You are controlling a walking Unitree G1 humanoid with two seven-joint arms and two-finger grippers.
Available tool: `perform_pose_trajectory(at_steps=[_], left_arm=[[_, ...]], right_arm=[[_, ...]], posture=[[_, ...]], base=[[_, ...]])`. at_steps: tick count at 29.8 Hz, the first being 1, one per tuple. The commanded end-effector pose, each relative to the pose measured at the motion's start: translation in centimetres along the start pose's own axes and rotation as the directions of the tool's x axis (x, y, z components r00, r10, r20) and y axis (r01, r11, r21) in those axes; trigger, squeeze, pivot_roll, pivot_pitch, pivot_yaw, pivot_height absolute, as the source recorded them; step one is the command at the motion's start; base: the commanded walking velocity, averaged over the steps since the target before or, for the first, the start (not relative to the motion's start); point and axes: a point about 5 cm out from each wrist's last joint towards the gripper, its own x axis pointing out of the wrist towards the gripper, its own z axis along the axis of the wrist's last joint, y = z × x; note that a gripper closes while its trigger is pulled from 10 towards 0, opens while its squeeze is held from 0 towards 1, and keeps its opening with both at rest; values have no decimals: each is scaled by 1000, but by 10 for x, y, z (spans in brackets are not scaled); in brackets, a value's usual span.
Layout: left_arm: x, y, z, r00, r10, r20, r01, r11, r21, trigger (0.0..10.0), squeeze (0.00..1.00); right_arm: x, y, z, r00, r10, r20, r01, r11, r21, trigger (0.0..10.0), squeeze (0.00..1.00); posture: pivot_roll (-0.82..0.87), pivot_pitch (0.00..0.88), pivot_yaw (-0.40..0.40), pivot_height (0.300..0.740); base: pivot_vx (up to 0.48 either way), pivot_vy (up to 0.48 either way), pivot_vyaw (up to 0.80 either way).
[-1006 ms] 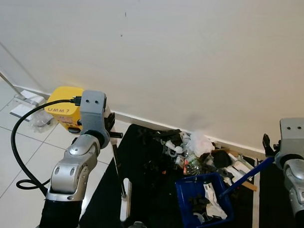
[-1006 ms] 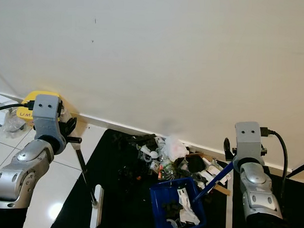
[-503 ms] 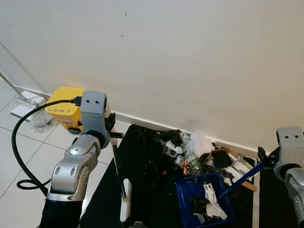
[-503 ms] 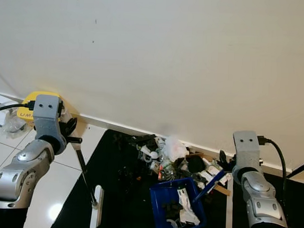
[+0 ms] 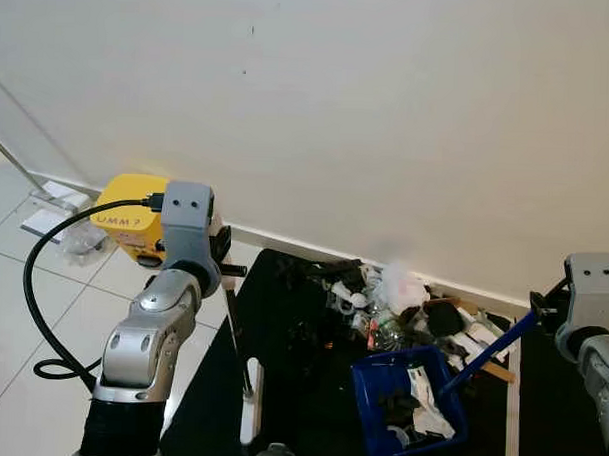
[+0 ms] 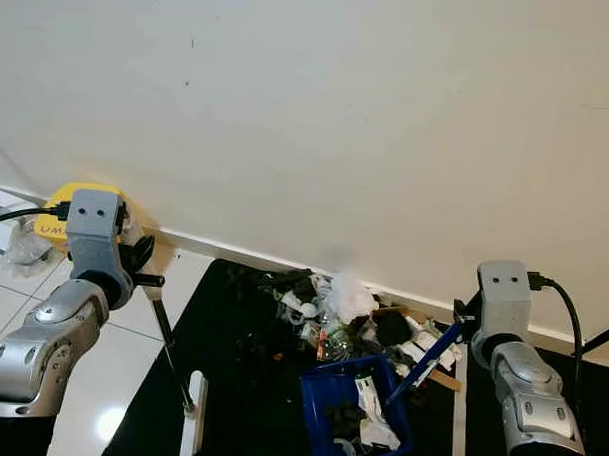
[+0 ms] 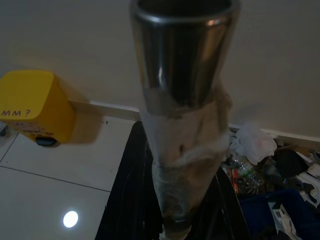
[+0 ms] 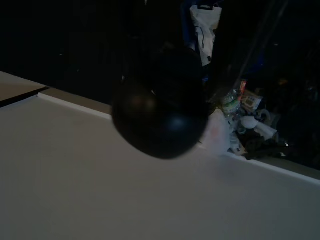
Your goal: Sweep floor
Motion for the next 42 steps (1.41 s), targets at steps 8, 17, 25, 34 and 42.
perform_pose_trajectory(at_steps=[8, 17, 25, 34, 42], left_arm=[[1, 1, -3, 1000, 12, -10, -12, 1000, -5, 10000, 0], [3, 0, 1, 1000, 13, 11, -13, 1000, -8, 10000, 0], [3, 12, 27, 996, 20, 84, -23, 999, 36, 10000, 0], [5, 41, 55, 982, 106, 156, -118, 991, 68, 10000, 0], [4, 56, 70, 969, 152, 194, -172, 981, 90, 10000, 0]], right_arm=[[-1, -4, -2, 999, -44, 5, 44, 999, 31, 0, 0], [3, -10, 18, 976, -201, 87, 190, 975, 114, 10000, 0], [1, -13, 52, 971, -136, 199, 112, 986, 126, 10000, 0], [-2, -8, 59, 962, -146, 232, 78, 957, 278, 10000, 0], [-4, 0, 64, 955, -164, 247, 51, 912, 407, 10000, 0]], posture=[[33, 173, 77, 740], [31, 161, 76, 740], [32, 168, 75, 740], [37, 159, 76, 740], [41, 146, 79, 740]], base=[[0, 0, 0], [0, 0, 0], [0, 0, 0], [0, 0, 0], [0, 0, 0]])
